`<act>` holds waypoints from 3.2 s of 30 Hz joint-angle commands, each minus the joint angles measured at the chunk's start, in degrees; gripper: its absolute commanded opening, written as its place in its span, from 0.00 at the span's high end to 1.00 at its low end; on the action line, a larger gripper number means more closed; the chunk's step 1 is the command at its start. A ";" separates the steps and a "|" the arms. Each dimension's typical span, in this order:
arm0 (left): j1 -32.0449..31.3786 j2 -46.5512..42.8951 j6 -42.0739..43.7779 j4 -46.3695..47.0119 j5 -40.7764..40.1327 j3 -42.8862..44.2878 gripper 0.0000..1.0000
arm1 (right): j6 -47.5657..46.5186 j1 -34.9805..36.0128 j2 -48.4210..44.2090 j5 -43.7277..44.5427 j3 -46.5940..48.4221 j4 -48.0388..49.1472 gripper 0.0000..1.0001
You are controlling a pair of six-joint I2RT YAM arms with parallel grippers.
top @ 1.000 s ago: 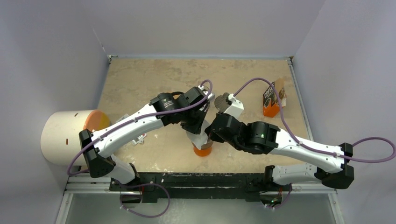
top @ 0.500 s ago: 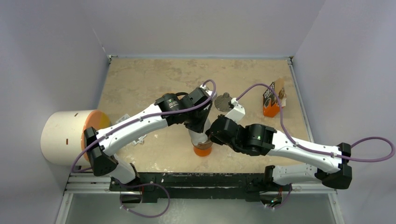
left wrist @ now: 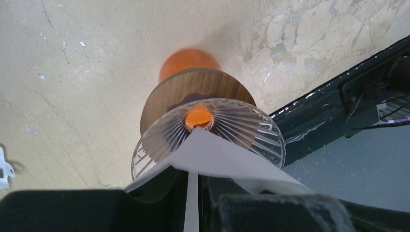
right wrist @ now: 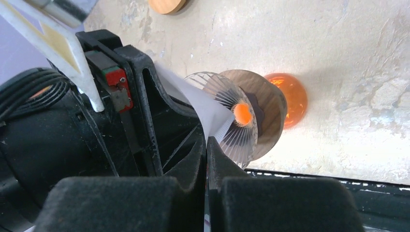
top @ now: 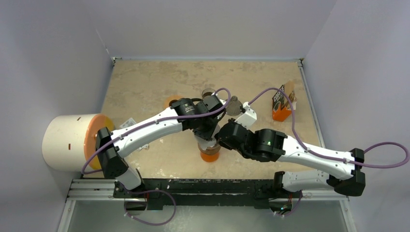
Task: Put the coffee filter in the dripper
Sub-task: Place the coffee filter in the coffee dripper.
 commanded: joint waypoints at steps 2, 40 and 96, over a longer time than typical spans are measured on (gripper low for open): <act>-0.37 0.27 -0.14 -1.31 -1.08 2.39 0.89 | 2.06 -0.14 -1.73 6.04 0.01 -2.76 1.00; -1.34 2.76 0.87 -1.54 -0.07 1.87 0.52 | 0.01 -0.14 -14.63 9.55 -4.03 -8.02 0.64; -1.34 0.47 0.76 4.61 2.62 -4.37 0.70 | -0.95 -0.14 -15.71 9.61 -5.98 -5.62 0.63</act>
